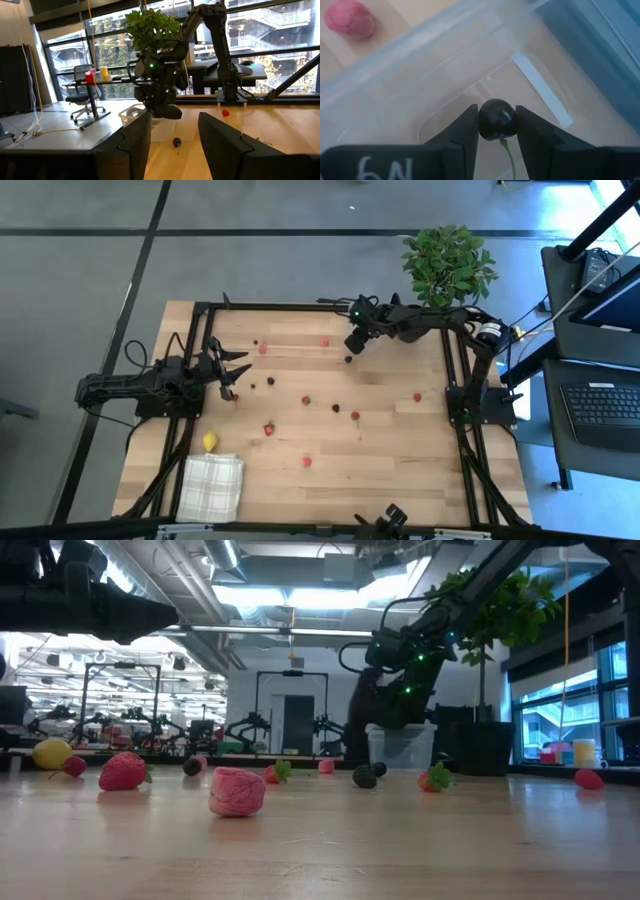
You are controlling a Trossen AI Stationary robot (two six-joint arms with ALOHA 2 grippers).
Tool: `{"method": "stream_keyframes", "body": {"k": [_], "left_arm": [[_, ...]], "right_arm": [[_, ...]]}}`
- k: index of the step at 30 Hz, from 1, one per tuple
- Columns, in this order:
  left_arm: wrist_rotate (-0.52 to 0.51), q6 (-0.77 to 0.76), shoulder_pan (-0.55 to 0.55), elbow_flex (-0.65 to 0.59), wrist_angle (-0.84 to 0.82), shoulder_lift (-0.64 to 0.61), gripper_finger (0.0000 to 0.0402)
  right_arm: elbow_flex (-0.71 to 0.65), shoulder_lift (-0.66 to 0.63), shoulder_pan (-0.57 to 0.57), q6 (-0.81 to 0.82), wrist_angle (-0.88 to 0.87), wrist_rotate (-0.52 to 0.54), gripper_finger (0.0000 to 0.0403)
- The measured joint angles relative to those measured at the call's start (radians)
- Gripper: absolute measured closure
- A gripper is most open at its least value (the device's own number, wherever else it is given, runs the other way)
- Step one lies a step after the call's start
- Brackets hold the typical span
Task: Pick and placing Produce into tupperware
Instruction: Put the right black cherry into the transparent bin, then put the raspberry into the transparent bin
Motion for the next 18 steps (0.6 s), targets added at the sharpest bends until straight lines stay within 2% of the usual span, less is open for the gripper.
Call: {"method": "stream_keyframes", "body": {"k": [8,18], "left_arm": [[0.0,0.0,0.0,0.0,0.0,0.0,0.0244],[0.0,0.0,0.0,0.0,0.0,0.0,0.0244]], "right_arm": [[0.0,-0.004,0.0,0.022,-0.001,0.0,0.027],[0.0,-0.006,0.0,0.019,-0.016,0.0,0.0199]]}}
